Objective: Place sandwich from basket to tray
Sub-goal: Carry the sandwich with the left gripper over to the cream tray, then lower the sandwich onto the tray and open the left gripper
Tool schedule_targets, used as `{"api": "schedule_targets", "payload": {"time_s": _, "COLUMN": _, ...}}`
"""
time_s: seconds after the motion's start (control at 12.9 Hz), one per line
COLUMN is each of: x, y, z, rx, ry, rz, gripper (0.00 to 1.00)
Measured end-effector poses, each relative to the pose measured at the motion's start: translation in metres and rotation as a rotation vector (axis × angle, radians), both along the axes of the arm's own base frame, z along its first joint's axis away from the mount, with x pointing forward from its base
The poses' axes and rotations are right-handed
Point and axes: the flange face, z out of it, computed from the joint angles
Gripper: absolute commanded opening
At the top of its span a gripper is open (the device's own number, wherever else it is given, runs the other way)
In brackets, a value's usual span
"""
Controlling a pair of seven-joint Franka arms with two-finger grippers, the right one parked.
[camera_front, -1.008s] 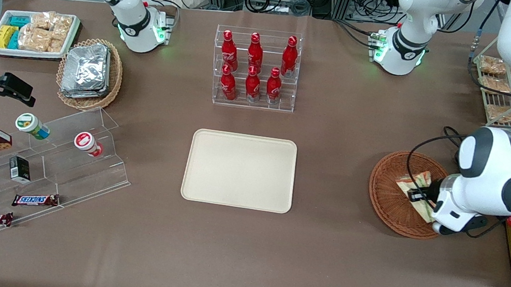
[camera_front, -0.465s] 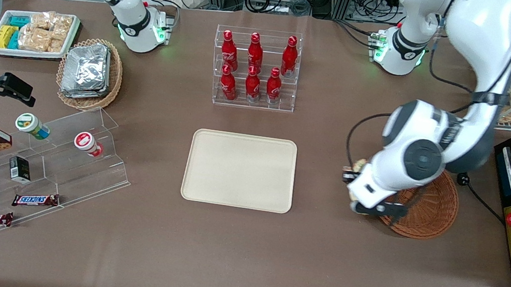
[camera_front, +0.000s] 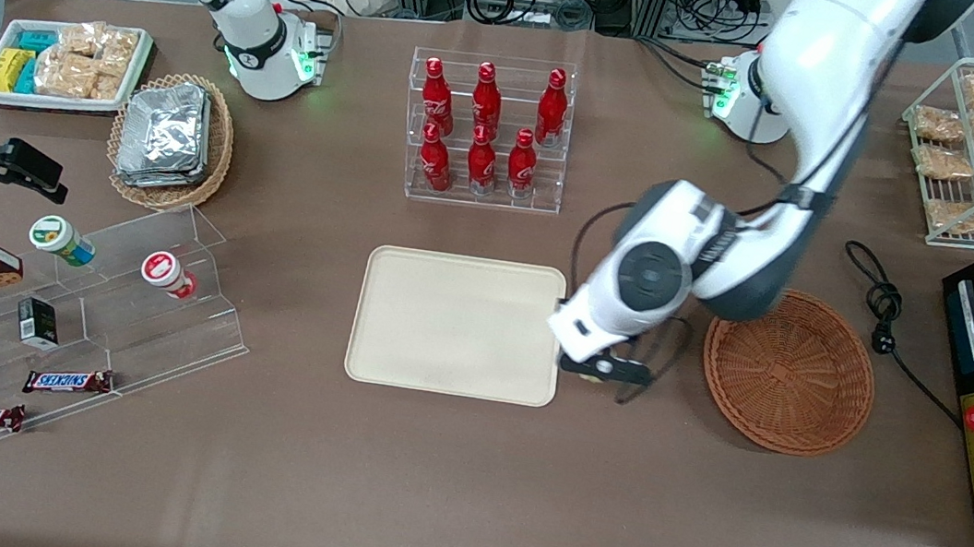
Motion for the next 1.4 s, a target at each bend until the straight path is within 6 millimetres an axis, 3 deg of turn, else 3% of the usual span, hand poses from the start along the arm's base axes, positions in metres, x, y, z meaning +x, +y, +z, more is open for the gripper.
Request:
{"api": "schedule_targets", "payload": {"time_s": 0.16, "x": -0.014, "y": -0.036, "z": -0.023, "rx": 0.001, "ry": 0.013, "rz": -0.021, "gripper": 0.00}}
{"api": "schedule_targets", "payload": {"time_s": 0.23, "x": -0.014, "y": -0.042, "z": -0.034, "rx": 0.003, "ry": 0.022, "rz": -0.027, "gripper": 0.00}}
{"api": "schedule_targets", "payload": {"time_s": 0.85, "x": -0.012, "y": -0.050, "z": -0.107, "rx": -0.040, "ry": 0.049, "rz": -0.095, "gripper": 0.01}}
{"api": "schedule_targets", "payload": {"time_s": 0.93, "x": -0.013, "y": -0.051, "z": -0.109, "rx": -0.050, "ry": 0.059, "rz": -0.092, "gripper": 0.06}}
{"api": "schedule_targets", "payload": {"time_s": 1.01, "x": -0.013, "y": -0.051, "z": -0.110, "rx": -0.057, "ry": 0.066, "rz": -0.088, "gripper": 0.72}}
{"api": "schedule_targets", "payload": {"time_s": 1.09, "x": -0.013, "y": -0.051, "z": -0.109, "rx": -0.061, "ry": 0.068, "rz": -0.084, "gripper": 1.00}}
{"api": "schedule_targets", "payload": {"time_s": 1.4, "x": -0.007, "y": -0.051, "z": -0.102, "rx": -0.073, "ry": 0.055, "rz": -0.075, "gripper": 1.00}}
